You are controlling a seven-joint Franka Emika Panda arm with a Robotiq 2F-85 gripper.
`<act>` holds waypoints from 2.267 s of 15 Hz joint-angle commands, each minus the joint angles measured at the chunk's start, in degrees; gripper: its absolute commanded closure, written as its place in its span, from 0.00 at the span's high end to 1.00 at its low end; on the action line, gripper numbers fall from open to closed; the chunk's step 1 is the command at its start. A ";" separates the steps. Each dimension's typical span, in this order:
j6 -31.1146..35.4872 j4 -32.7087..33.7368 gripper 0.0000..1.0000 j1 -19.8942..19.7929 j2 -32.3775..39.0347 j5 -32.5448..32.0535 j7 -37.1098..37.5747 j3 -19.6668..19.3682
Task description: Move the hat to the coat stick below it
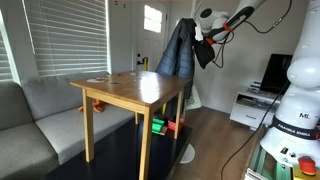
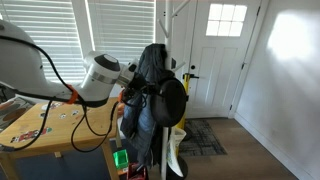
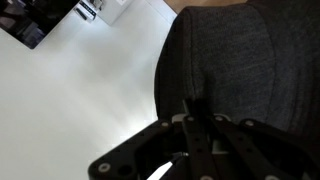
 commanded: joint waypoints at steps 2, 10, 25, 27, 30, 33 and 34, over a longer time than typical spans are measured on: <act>2.40 3.41 0.02 -0.45 2.66 0.74 -2.08 0.14; 4.60 6.55 0.02 -0.87 6.12 4.63 -12.04 0.56; 2.13 0.71 0.80 0.65 -1.67 18.96 -36.82 2.13; -3.81 0.52 0.95 1.83 -4.89 26.14 -44.01 3.61; -17.07 2.39 1.00 4.20 -8.90 37.06 -53.48 5.98; -31.40 5.23 1.00 7.04 -12.22 44.23 -58.20 8.67; -35.75 6.15 1.00 8.02 -12.88 45.97 -59.18 9.46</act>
